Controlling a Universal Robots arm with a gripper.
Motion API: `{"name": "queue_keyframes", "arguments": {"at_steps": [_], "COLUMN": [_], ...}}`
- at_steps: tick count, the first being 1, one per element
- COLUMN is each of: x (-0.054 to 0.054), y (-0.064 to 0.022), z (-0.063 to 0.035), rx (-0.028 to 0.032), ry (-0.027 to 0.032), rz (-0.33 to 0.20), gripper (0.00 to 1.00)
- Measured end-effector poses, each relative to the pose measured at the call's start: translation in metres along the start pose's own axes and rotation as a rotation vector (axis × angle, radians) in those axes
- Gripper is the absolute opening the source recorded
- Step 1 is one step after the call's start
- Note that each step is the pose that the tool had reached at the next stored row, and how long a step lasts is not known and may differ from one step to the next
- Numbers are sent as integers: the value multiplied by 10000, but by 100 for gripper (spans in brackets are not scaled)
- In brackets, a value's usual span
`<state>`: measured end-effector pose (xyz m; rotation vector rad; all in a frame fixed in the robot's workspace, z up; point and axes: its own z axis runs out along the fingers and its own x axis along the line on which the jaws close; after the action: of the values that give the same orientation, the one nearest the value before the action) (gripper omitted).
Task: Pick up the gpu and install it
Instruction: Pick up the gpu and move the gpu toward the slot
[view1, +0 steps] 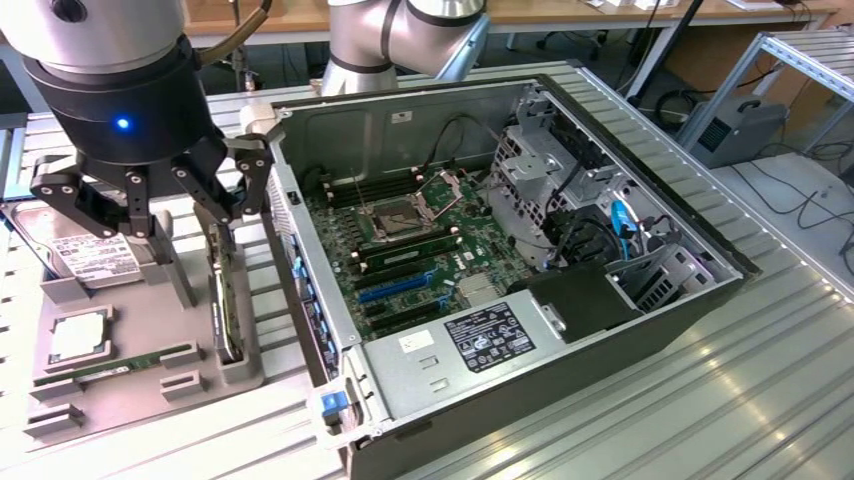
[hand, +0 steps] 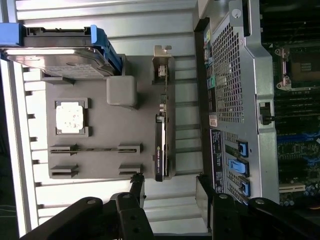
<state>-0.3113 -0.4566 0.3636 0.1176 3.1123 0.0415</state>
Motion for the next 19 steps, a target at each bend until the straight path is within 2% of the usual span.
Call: {"name": "queue_keyframes", "arguments": {"at_steps": [19], "x": [5], "y": [-1], "z": [36], "rx": [1], "ry": [0], "rz": [0], "gripper": [54]}}
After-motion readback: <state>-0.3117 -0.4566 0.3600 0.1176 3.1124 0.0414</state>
